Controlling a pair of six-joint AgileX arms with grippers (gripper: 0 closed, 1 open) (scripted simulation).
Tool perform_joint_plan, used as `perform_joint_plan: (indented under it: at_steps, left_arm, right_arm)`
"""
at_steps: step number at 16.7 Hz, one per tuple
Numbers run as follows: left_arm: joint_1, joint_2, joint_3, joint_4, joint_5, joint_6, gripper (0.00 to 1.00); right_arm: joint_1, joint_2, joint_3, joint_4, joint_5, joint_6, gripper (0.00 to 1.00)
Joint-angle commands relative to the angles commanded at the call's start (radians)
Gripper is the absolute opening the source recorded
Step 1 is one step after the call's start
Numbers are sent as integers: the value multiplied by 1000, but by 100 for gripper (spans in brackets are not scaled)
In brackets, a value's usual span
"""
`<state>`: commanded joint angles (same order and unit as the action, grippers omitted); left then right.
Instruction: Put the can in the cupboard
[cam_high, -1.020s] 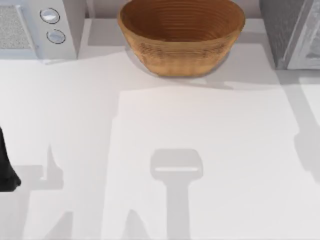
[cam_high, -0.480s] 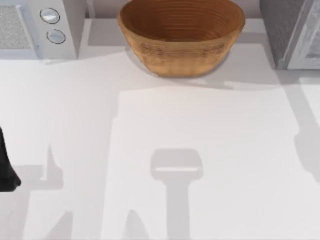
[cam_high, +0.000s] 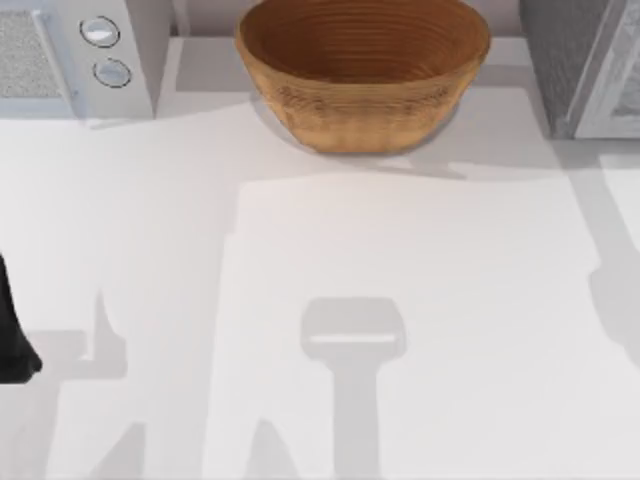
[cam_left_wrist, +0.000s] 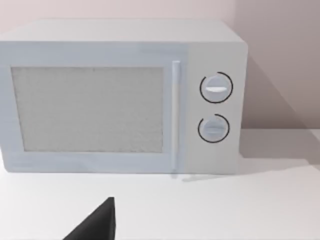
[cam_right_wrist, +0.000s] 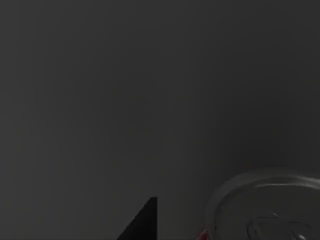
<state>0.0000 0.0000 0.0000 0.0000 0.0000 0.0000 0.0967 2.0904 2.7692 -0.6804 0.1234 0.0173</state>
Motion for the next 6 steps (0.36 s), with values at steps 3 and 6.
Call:
perform_joint_plan:
  at_steps: [3,6]
  left_arm:
    - [0,0,0,0,0,0,100]
    - [0,0,0,0,0,0,100]
  right_arm:
    - [0,0,0,0,0,0,100]
    - [0,0,0,0,0,0,100]
